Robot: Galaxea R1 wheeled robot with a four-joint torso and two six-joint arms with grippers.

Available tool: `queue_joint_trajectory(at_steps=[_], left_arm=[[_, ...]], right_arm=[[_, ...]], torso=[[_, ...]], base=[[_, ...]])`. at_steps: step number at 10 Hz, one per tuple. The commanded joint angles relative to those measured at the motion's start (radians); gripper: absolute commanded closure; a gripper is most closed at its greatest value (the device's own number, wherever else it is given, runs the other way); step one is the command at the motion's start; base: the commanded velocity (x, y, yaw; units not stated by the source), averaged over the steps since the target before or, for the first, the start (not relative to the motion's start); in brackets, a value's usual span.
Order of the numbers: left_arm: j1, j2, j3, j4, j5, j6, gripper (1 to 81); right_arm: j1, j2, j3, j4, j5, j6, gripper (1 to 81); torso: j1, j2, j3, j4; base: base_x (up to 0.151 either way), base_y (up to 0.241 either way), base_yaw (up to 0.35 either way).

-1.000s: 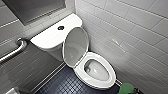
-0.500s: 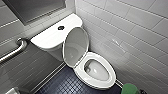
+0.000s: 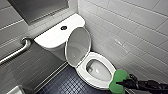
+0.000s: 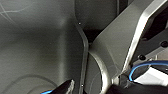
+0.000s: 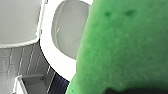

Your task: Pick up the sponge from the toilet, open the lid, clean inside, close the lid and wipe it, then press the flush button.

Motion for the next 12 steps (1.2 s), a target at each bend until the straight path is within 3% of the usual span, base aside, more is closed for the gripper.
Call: queue_joint_trajectory(at_steps=[1, 3, 4, 5, 6, 9, 12], left_arm=[[0.029, -0.005, 0.016, 0.003, 0.089, 0.01, 1.0], [0.029, -0.007, 0.016, 0.003, 0.089, 0.01, 1.0], [0.029, -0.007, 0.016, 0.003, 0.089, 0.01, 1.0], [0.027, -0.007, 0.016, 0.001, 0.092, 0.008, 1.0], [0.027, -0.007, 0.016, 0.001, 0.092, 0.008, 1.0], [0.027, -0.008, 0.016, 0.0, 0.094, 0.008, 1.0], [0.029, -0.019, 0.014, -0.008, 0.094, 0.008, 1.0]], right_arm=[[0.138, 0.058, 0.006, -0.001, -0.112, 0.005, 81.1], [0.181, 0.131, -0.027, -0.001, -0.148, 0.005, 81.1], [0.214, 0.173, -0.053, 0.001, -0.169, 0.006, 81.1], [0.247, 0.23, -0.1, -0.001, -0.199, 0.026, 81.1], [0.267, 0.285, -0.161, -0.001, -0.186, 0.061, 81.1], [0.299, 0.467, -0.352, -0.004, -0.162, 0.146, 81.1], [0.313, 0.635, -0.508, -0.004, -0.133, 0.158, 81.1]], torso=[[0.0, 0.0, 0.0, 0.076], [0.0, 0.0, 0.0, 0.124], [0.0, 0.0, 0.0, 0.086], [0.0, 0.0, 0.0, 0.108], [0.0, 0.0, 0.0, 0.116], [0.0, 0.0, 0.0, 0.116], [0.0, 0.0, 0.0, 0.116]], base=[[0.0, 0.0, 0.0], [0.0, 0.0, 0.0], [0.0, 0.0, 0.0], [0.0, 0.0, 0.0], [0.0, 0.0, 0.0], [0.0, 0.0, 0.0], [0.0, 0.0, 0.0]])
